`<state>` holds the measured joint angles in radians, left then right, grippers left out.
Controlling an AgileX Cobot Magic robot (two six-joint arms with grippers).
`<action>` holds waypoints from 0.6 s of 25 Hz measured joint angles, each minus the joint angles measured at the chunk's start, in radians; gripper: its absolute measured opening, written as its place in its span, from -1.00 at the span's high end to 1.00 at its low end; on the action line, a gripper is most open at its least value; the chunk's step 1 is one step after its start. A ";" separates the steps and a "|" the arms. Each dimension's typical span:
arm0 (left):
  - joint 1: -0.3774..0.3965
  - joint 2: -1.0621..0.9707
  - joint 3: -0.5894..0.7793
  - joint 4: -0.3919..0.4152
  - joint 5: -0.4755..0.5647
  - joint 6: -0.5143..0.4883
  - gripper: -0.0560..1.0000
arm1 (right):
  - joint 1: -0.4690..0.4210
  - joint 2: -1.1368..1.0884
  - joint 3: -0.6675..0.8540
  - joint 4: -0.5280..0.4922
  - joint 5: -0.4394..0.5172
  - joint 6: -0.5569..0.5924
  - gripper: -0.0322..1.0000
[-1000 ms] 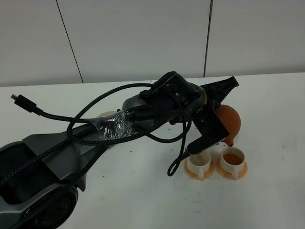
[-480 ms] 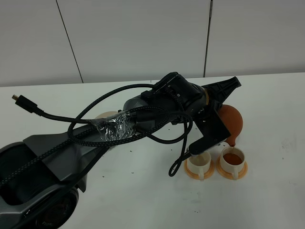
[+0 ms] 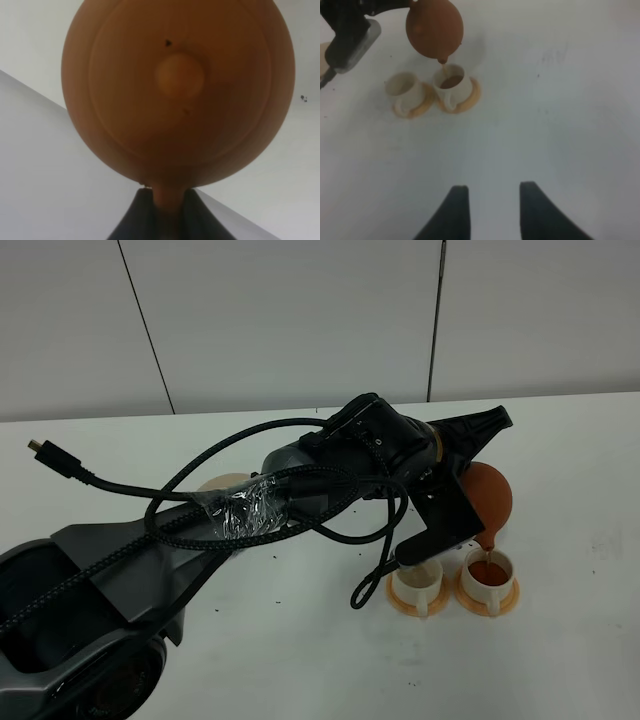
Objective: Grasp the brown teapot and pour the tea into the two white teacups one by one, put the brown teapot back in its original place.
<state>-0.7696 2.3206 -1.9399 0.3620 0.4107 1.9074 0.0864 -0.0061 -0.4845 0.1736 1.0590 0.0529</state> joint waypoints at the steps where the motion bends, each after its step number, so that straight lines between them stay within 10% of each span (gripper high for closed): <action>1: 0.000 0.000 0.000 0.001 0.000 0.000 0.58 | 0.000 0.000 0.000 0.000 0.000 0.000 0.47; 15: 0.000 0.000 0.000 0.005 -0.004 0.000 0.58 | 0.000 0.000 0.000 0.000 0.000 0.000 0.47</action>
<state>-0.7696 2.3206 -1.9399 0.3673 0.4064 1.9077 0.0864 -0.0061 -0.4845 0.1736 1.0590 0.0529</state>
